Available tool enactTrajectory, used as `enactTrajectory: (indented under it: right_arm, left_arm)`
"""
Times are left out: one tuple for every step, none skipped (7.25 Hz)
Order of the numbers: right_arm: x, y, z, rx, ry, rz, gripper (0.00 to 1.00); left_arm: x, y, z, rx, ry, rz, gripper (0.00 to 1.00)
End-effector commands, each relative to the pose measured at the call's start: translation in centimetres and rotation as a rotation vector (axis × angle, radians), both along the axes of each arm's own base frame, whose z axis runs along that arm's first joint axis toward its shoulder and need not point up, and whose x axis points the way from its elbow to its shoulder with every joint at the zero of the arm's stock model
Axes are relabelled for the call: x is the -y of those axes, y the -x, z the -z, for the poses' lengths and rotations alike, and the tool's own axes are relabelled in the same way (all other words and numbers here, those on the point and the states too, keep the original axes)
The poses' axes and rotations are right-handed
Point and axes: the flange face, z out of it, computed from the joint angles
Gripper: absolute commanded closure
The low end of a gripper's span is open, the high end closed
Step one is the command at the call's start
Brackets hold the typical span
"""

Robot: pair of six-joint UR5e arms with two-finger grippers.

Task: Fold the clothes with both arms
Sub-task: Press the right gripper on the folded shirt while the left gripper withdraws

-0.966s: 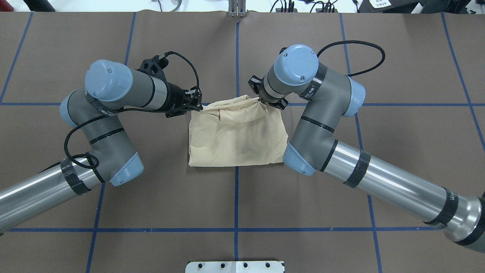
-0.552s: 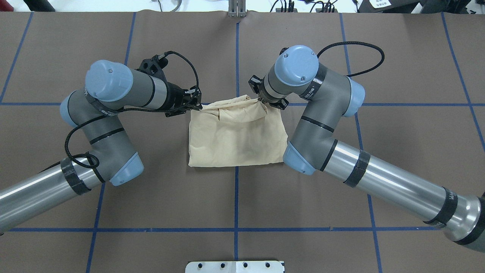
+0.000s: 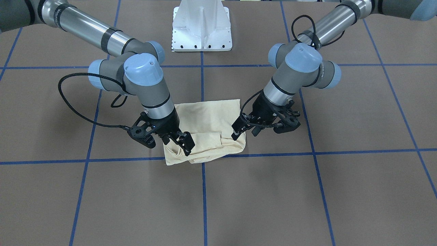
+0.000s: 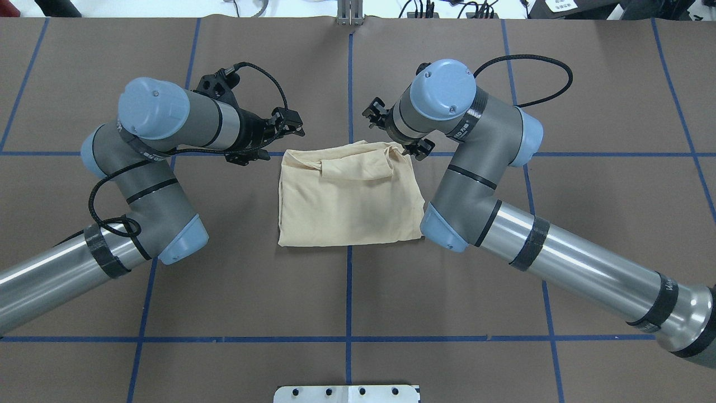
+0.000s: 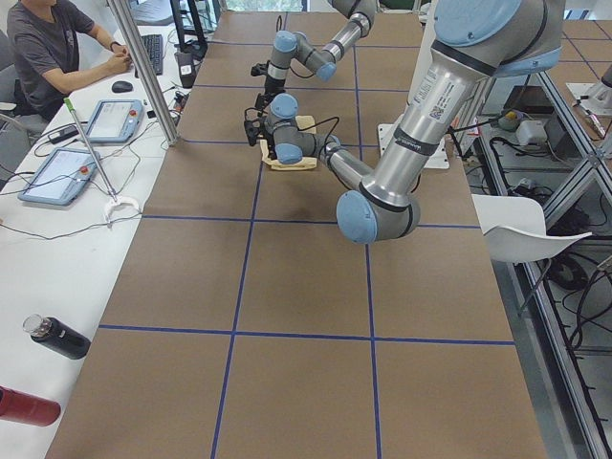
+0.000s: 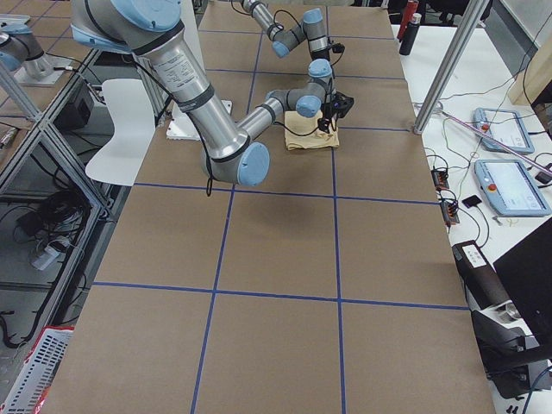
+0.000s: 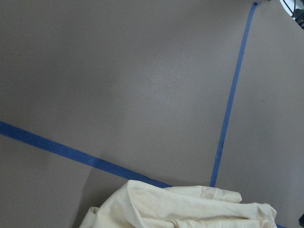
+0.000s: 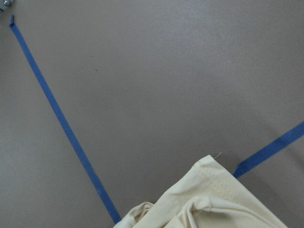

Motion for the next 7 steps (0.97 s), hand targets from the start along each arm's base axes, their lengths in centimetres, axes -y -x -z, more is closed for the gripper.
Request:
enactTrajectory:
  right_arm:
    - [-1.8, 0.1, 1.7, -0.033, -0.112, 0.09, 0.0]
    - [-4.1, 1.8, 2.7, -0.089, -0.151, 0.151, 0.0]
    - [-6.5, 3.8, 2.9, -0.189, -0.224, 0.203, 0.0]
    - [-8.6, 5.8, 2.5, -0.263, -0.296, 0.253, 0.0]
    - [-10.8, 7.8, 2.2, -0.298, -0.353, 0.301, 0.0]
    - [-11.5, 8.8, 2.0, -0.339, -0.418, 0.348, 0.0]
    - [-11.7, 9.3, 1.5, -0.359, -0.437, 0.357, 0.0]
  left_arm:
    - [0.7, 2.6, -1.4, 0.038, -0.057, 0.003, 0.01]
    - [0.7, 4.5, -2.9, 0.056, -0.08, -0.022, 0.01]
    - [1.2, 7.0, -3.9, 0.07, -0.111, -0.044, 0.01]
    - [1.0, 7.6, -5.3, 0.092, -0.126, -0.052, 0.01]
    - [1.0, 7.8, -6.0, 0.101, -0.126, -0.054, 0.01]
    - [0.9, 7.9, -6.2, 0.103, -0.124, -0.055, 0.01]
    - [0.9, 7.9, -6.3, 0.105, -0.124, -0.055, 0.01]
